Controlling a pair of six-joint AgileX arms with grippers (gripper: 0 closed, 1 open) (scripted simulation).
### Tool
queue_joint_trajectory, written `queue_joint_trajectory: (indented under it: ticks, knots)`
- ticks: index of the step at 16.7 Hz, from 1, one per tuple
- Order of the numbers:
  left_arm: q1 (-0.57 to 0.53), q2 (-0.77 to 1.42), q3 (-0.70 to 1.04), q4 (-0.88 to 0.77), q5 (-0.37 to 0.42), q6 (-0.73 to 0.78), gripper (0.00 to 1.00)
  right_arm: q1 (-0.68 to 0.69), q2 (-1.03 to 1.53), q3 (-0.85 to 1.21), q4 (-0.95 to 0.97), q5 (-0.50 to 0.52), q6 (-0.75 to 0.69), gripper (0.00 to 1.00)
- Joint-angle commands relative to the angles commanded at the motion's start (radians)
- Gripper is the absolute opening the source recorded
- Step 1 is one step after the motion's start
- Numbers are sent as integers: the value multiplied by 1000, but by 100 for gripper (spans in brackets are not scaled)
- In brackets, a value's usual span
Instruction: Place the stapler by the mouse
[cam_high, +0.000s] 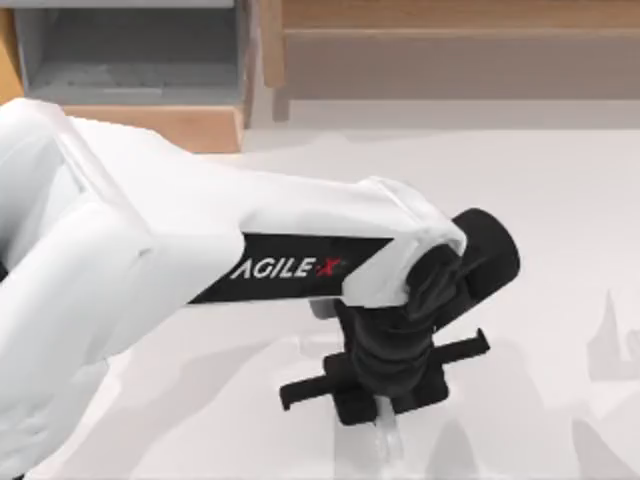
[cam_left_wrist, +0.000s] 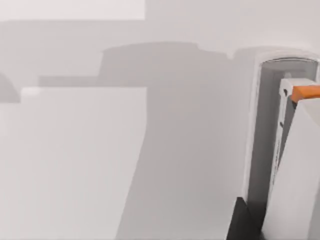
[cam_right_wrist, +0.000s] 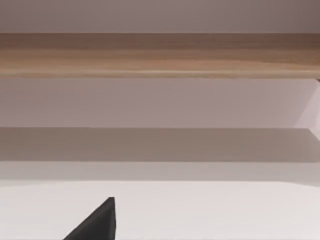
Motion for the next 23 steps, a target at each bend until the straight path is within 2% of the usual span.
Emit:
queue_joint_trajectory:
  ticks: [18, 20, 23]
  knots:
    - [2, -40, 59, -101, 0, 2, 0, 0, 0, 0, 0, 0, 0, 100]
    - [31, -39, 77, -106, 0, 35, 0, 0, 0, 0, 0, 0, 0, 100]
    - [141, -21, 131, -124, 3, 157, 0, 0, 0, 0, 0, 0, 0, 100]
